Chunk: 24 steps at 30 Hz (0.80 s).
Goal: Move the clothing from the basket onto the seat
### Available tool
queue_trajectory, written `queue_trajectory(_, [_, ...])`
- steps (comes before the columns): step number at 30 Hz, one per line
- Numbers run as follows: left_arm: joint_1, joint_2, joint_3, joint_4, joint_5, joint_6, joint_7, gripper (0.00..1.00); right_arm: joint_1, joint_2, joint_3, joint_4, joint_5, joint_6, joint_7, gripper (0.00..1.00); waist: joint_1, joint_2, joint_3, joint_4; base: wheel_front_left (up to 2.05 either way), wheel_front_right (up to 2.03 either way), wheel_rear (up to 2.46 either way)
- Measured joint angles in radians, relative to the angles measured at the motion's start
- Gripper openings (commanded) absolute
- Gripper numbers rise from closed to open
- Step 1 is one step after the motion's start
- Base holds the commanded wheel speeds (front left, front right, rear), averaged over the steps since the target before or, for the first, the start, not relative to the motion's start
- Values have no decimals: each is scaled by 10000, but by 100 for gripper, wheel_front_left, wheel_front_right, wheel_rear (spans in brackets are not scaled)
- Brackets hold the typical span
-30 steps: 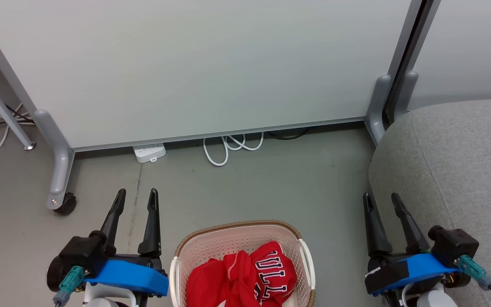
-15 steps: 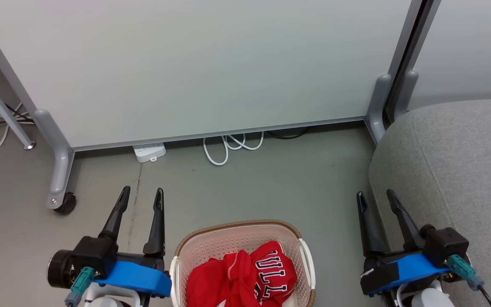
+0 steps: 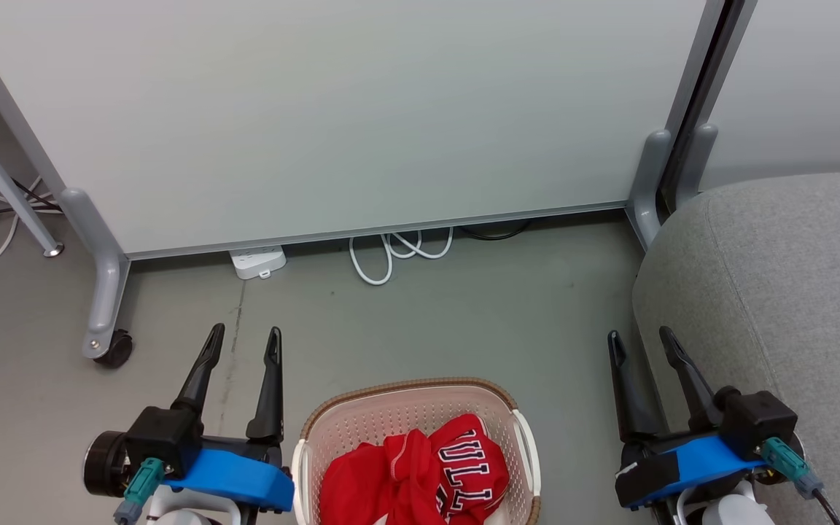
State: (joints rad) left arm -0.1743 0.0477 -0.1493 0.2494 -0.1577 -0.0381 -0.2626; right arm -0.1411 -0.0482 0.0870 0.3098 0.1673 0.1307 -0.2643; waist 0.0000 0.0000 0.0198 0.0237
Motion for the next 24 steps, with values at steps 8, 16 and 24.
queue_trajectory(8, [0, 0, -13, 44, -67, -44, 0, 100, 0, 0, 19, 42, 13, 0, 0, 100, 0, 0, 25, 4, 0, 0, 0])
queue_trajectory(16, [-221, 4, -255, 380, 6, -265, 0, 100, -73, 0, 48, 73, 13, 0, 0, 100, 0, 0, 159, -70, 0, 0, 0])
queue_trajectory(24, [-1123, 6, -713, 1139, 79, -527, 0, 100, -464, -2, 115, 0, -21, 0, 0, 100, 0, 0, 690, -349, 0, 0, 0])
